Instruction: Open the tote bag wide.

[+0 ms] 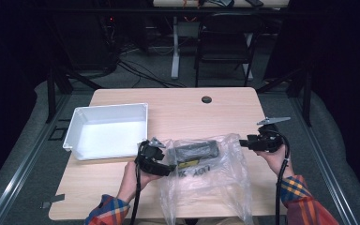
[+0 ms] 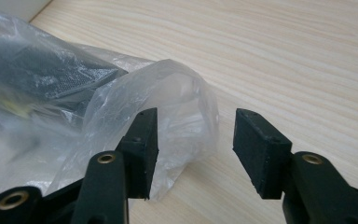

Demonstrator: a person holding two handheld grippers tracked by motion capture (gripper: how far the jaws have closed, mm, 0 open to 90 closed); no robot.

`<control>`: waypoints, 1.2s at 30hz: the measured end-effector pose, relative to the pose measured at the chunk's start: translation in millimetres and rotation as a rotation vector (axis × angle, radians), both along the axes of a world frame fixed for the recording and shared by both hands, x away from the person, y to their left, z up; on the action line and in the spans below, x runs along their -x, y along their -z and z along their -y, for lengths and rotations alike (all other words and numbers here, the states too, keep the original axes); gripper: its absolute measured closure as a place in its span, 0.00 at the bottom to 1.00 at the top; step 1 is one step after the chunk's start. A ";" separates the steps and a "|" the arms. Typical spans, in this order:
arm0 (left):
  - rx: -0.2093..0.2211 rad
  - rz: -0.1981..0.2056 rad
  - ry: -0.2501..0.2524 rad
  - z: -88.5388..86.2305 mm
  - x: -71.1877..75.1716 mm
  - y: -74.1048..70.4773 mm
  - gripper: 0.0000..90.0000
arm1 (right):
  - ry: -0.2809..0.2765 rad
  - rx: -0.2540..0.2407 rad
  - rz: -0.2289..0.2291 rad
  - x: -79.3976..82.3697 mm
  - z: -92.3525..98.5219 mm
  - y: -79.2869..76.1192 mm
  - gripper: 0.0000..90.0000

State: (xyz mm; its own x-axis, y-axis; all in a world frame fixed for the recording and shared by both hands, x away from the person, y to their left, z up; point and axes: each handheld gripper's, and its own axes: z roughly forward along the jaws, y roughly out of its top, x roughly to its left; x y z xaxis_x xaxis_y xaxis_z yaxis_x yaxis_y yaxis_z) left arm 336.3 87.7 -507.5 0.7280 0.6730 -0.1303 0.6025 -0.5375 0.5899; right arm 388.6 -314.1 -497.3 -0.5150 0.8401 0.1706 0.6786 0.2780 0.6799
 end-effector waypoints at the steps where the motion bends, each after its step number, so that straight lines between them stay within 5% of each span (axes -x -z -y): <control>1: -0.024 0.006 -0.006 1.4 -0.2 2.3 0.54 | 0.001 -0.004 0.012 1.0 1.5 -0.8 0.53; 9: -0.016 0.021 -0.014 -1.2 -4.9 11.5 1.00 | -0.022 -0.032 0.037 16.7 5.5 -12.6 0.49; 13: -0.017 0.038 -0.025 -1.7 -5.0 8.9 1.00 | -0.089 -0.080 0.026 25.1 1.4 -15.6 0.45; 16: -0.014 0.048 -0.037 -3.1 -5.3 7.8 1.00 | -0.134 -0.076 0.029 32.7 -4.4 -19.5 0.42; 20: -0.014 0.050 -0.047 -4.1 -6.6 8.2 1.00 | -0.180 -0.043 -0.038 36.9 -14.4 -14.4 0.43; 28: -0.016 0.066 -0.068 -8.3 -8.4 7.3 1.00 | -0.230 0.016 -0.120 33.9 -29.6 7.1 0.92; 36: 0.035 0.059 -0.080 -3.8 6.0 -6.4 0.51 | -0.196 0.004 -0.064 34.0 -31.1 5.3 0.99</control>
